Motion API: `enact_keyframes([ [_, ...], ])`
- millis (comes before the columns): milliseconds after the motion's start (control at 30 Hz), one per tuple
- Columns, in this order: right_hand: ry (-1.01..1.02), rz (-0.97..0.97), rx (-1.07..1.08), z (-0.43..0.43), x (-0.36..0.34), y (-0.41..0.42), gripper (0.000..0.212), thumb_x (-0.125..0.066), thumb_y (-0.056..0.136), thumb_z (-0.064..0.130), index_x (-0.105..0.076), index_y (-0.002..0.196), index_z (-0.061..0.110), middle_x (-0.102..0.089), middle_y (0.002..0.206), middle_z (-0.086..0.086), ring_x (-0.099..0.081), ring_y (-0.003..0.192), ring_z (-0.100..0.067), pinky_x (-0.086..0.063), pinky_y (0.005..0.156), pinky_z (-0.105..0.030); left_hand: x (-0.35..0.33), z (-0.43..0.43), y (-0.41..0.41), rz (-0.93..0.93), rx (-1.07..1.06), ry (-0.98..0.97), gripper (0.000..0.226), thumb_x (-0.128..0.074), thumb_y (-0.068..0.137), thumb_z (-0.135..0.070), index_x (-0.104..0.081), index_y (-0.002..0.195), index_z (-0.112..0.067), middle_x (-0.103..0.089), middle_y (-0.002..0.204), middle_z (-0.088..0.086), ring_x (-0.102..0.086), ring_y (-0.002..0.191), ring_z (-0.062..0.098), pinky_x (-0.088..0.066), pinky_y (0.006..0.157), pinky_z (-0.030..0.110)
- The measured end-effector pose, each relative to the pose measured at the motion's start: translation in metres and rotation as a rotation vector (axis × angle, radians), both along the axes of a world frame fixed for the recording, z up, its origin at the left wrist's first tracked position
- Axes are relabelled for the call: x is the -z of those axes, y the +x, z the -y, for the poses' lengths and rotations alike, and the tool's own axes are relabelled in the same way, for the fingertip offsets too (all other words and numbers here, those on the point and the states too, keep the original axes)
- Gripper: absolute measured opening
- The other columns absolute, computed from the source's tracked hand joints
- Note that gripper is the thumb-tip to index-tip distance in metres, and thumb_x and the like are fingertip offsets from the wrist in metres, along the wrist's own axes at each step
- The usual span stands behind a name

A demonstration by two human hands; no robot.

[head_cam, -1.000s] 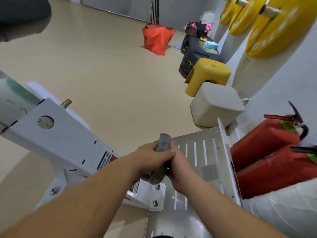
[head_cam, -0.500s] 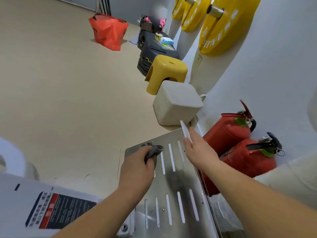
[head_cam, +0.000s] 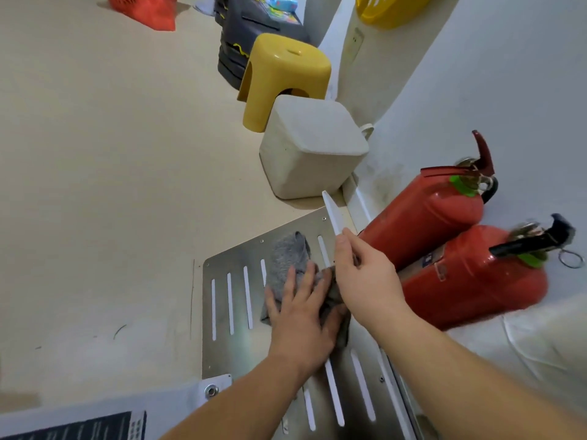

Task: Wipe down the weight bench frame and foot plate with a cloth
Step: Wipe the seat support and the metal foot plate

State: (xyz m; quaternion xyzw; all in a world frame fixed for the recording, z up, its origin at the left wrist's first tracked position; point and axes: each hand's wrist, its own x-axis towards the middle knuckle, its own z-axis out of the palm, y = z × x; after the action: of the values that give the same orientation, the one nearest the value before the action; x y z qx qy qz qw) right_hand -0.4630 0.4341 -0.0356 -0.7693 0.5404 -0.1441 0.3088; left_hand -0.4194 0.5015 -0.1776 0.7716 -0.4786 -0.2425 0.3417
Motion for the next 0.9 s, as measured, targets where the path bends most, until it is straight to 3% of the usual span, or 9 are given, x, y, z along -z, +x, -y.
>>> enact_keyframes([
  [67, 0.028, -0.015, -0.003, 0.000, 0.002, 0.000, 0.040, -0.041, 0.104, 0.051, -0.053, 0.130, 0.023, -0.065, 0.132, 0.005, -0.058, 0.123, -0.017, -0.045, 0.100, -0.037, 0.005, 0.005, 0.000, -0.049, 0.018, 0.031, 0.069, -0.013, 0.093, -0.069, 0.005, 0.158, -0.054, 0.028, 0.164, -0.025, 0.039, 0.147, 0.007, 0.021, 0.122, 0.055],
  [167, 0.041, -0.068, 0.007, 0.006, 0.000, 0.002, 0.047, -0.039, 0.102, 0.057, -0.051, 0.144, 0.040, -0.056, 0.146, 0.014, -0.050, 0.137, -0.013, -0.042, 0.112, -0.038, 0.006, 0.011, 0.012, -0.028, 0.074, 0.064, 0.078, -0.012, 0.086, -0.078, 0.011, 0.157, -0.055, 0.036, 0.163, -0.019, 0.043, 0.146, 0.012, 0.016, 0.123, 0.056],
  [300, 0.091, -0.059, 0.016, 0.012, -0.003, 0.004, 0.049, -0.043, 0.101, 0.056, -0.050, 0.147, 0.038, -0.054, 0.148, 0.016, -0.048, 0.140, -0.011, -0.038, 0.117, -0.039, 0.000, 0.024, 0.052, 0.069, 0.106, 0.117, 0.101, -0.014, 0.061, -0.104, 0.010, 0.151, -0.066, 0.043, 0.161, -0.007, 0.043, 0.147, 0.024, 0.016, 0.122, 0.060],
  [400, 0.032, -0.167, 0.040, 0.005, 0.000, 0.004, 0.050, -0.033, 0.100, 0.064, -0.041, 0.147, 0.051, -0.057, 0.145, 0.015, -0.053, 0.135, -0.018, -0.044, 0.110, -0.042, 0.004, 0.040, 0.070, 0.060, 0.077, 0.176, 0.103, -0.025, 0.059, -0.096, 0.019, 0.148, -0.067, 0.045, 0.160, -0.002, 0.045, 0.145, 0.028, 0.015, 0.120, 0.065],
  [500, 0.022, -0.112, 0.040, 0.006, 0.003, 0.003, 0.049, -0.036, 0.099, 0.063, -0.045, 0.146, 0.051, -0.058, 0.145, 0.016, -0.053, 0.135, -0.015, -0.044, 0.110, -0.036, 0.007, 0.044, 0.057, 0.075, 0.062, 0.145, 0.091, -0.015, 0.075, -0.087, 0.027, 0.150, -0.057, 0.044, 0.161, 0.004, 0.046, 0.144, 0.028, 0.012, 0.122, 0.063],
  [633, 0.032, -0.052, 0.036, 0.008, 0.004, 0.002, 0.048, -0.039, 0.100, 0.058, -0.049, 0.146, 0.048, -0.056, 0.144, 0.022, -0.051, 0.136, -0.007, -0.038, 0.105, -0.023, 0.009, 0.031, 0.025, 0.205, 0.180, -0.138, 0.074, -0.016, 0.101, -0.058, 0.024, 0.159, -0.036, 0.026, 0.169, 0.006, 0.029, 0.154, 0.026, 0.003, 0.125, 0.060],
  [733, 0.028, -0.025, 0.033, 0.007, 0.004, 0.002, 0.046, -0.041, 0.099, 0.056, -0.051, 0.144, 0.048, -0.057, 0.143, 0.024, -0.050, 0.135, -0.003, -0.036, 0.102, -0.018, 0.019, 0.057, 0.059, 0.166, 0.157, -0.166, 0.066, 0.002, 0.102, -0.059, 0.015, 0.161, -0.033, 0.021, 0.170, 0.000, 0.026, 0.155, 0.015, 0.003, 0.127, 0.054],
  [900, 0.031, -0.007, 0.033, 0.007, 0.003, 0.002, 0.044, -0.042, 0.099, 0.056, -0.053, 0.141, 0.051, -0.055, 0.141, 0.030, -0.048, 0.131, 0.004, -0.033, 0.100, -0.017, 0.019, 0.098, 0.094, 0.087, -0.027, -0.074, 0.087, -0.014, 0.094, -0.070, 0.020, 0.161, -0.026, 0.021, 0.171, 0.004, 0.027, 0.154, 0.013, 0.004, 0.128, 0.047],
])
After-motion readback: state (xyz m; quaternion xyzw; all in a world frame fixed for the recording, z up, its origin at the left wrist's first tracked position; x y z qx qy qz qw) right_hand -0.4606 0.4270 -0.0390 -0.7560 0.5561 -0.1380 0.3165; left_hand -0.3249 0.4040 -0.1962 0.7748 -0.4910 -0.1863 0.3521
